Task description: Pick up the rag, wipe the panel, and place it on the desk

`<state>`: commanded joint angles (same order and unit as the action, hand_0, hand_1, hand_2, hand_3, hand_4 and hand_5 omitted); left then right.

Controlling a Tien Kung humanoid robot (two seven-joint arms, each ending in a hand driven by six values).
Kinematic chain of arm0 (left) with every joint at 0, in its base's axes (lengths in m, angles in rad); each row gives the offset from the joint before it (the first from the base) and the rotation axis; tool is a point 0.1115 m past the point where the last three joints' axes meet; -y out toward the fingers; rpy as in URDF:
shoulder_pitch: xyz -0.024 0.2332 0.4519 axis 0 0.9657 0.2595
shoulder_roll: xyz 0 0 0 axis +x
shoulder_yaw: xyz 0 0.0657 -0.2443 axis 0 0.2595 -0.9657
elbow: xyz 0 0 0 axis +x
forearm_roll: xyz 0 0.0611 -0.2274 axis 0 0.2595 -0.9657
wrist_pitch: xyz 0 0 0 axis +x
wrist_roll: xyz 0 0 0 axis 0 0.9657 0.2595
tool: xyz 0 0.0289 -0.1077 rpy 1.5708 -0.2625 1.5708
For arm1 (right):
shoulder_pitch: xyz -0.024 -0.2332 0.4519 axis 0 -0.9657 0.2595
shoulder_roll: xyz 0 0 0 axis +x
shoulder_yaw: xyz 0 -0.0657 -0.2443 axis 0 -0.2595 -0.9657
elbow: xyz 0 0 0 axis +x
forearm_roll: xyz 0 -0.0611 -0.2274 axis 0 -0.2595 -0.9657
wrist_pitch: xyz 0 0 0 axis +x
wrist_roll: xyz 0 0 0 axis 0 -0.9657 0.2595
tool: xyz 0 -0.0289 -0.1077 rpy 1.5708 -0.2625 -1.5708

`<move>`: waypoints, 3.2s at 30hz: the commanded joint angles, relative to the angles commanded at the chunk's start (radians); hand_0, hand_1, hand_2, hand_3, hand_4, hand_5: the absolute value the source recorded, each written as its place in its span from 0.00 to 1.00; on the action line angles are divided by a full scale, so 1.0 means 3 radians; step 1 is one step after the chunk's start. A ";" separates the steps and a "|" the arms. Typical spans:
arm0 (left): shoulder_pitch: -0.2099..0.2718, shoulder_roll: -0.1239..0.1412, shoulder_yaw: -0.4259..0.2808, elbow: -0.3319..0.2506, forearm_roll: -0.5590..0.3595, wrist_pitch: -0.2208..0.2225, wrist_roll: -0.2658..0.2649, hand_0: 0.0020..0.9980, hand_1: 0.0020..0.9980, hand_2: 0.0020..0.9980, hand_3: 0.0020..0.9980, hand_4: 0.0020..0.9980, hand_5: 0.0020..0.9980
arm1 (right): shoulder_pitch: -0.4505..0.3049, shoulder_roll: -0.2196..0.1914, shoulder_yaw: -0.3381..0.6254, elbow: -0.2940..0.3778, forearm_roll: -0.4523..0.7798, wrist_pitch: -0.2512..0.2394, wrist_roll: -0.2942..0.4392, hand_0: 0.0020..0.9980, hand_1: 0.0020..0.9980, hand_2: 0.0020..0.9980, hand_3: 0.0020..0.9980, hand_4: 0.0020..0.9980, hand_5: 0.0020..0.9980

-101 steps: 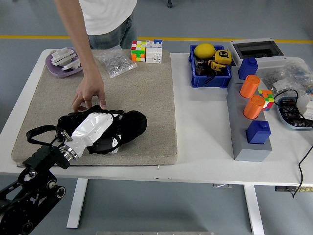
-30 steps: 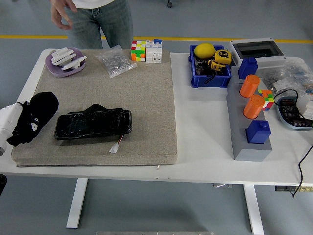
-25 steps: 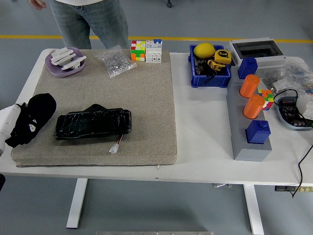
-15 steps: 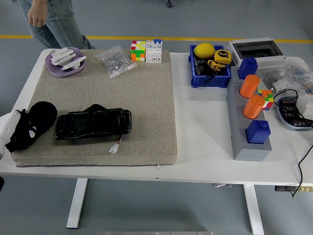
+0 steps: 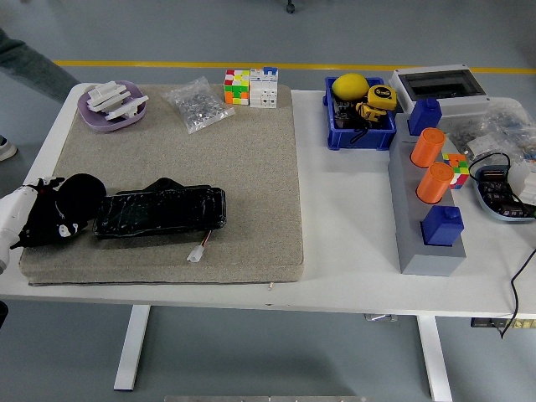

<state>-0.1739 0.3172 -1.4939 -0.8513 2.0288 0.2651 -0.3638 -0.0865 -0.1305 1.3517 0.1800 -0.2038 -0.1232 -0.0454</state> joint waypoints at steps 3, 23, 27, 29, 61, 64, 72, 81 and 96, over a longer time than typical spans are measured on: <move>0.0028 -0.0010 -0.0052 -0.0063 -0.0049 -0.0019 -0.0027 0.85 0.87 0.85 0.83 1.00 0.54 | -0.0002 0.0008 0.0014 0.0000 -0.0007 -0.0003 0.0000 0.53 0.60 0.65 0.58 1.00 0.48; 0.0337 -0.0378 -0.0025 -0.1092 -0.2396 -0.0438 -0.0588 0.66 0.69 0.64 0.68 0.72 0.74 | -0.0059 0.0049 0.0050 0.0000 -0.0024 -0.0034 -0.0012 0.54 0.61 0.65 0.58 1.00 0.48; 0.0371 -0.0408 0.0054 -0.1254 -0.2957 -0.0538 -0.0537 0.66 0.69 0.64 0.68 0.72 0.74 | -0.0075 0.0050 -0.0004 0.0000 0.0033 -0.0039 -0.0017 0.54 0.61 0.65 0.58 1.00 0.48; 0.0390 -0.0411 0.0087 -0.1312 -0.3234 -0.0580 -0.0504 0.65 0.68 0.64 0.67 0.73 0.73 | -0.0080 0.0054 -0.0048 0.0000 0.0078 -0.0036 -0.0018 0.54 0.61 0.65 0.58 1.00 0.48; 0.0485 -0.0447 0.0011 -0.1300 -0.3522 -0.0656 -0.0369 0.66 0.68 0.64 0.65 0.76 0.67 | -0.0055 0.0063 -0.0057 0.0000 0.0121 -0.0017 -0.0006 0.54 0.61 0.65 0.58 1.00 0.48; 0.0482 -0.0448 0.0009 -0.1302 -0.3512 -0.0657 -0.0371 0.66 0.68 0.64 0.65 0.76 0.67 | -0.0053 0.0061 -0.0040 0.0000 0.0104 -0.0018 -0.0007 0.54 0.61 0.65 0.58 1.00 0.48; 0.0483 -0.0457 0.0029 -0.1285 -0.3503 -0.0668 -0.0370 0.66 0.68 0.64 0.64 0.78 0.64 | -0.0049 0.0052 -0.0060 0.0000 0.0120 -0.0018 -0.0009 0.54 0.61 0.65 0.58 1.00 0.48; 0.0487 -0.0452 0.0045 -0.1264 -0.3496 -0.0676 -0.0365 0.66 0.68 0.64 0.64 0.78 0.64 | -0.0048 0.0036 -0.0053 0.0000 0.0110 -0.0020 -0.0010 0.54 0.61 0.65 0.58 1.00 0.48; 0.0495 -0.0429 0.0063 -0.1225 -0.3466 -0.0681 -0.0365 0.66 0.68 0.64 0.63 0.79 0.62 | -0.0048 0.0016 -0.0035 0.0000 0.0072 -0.0031 -0.0020 0.54 0.61 0.65 0.58 1.00 0.48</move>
<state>-0.0254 0.1885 -1.4750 -1.2188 0.9888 0.0609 -0.4732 -0.1009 -0.1255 1.3411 0.1800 -0.1823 -0.1324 -0.0516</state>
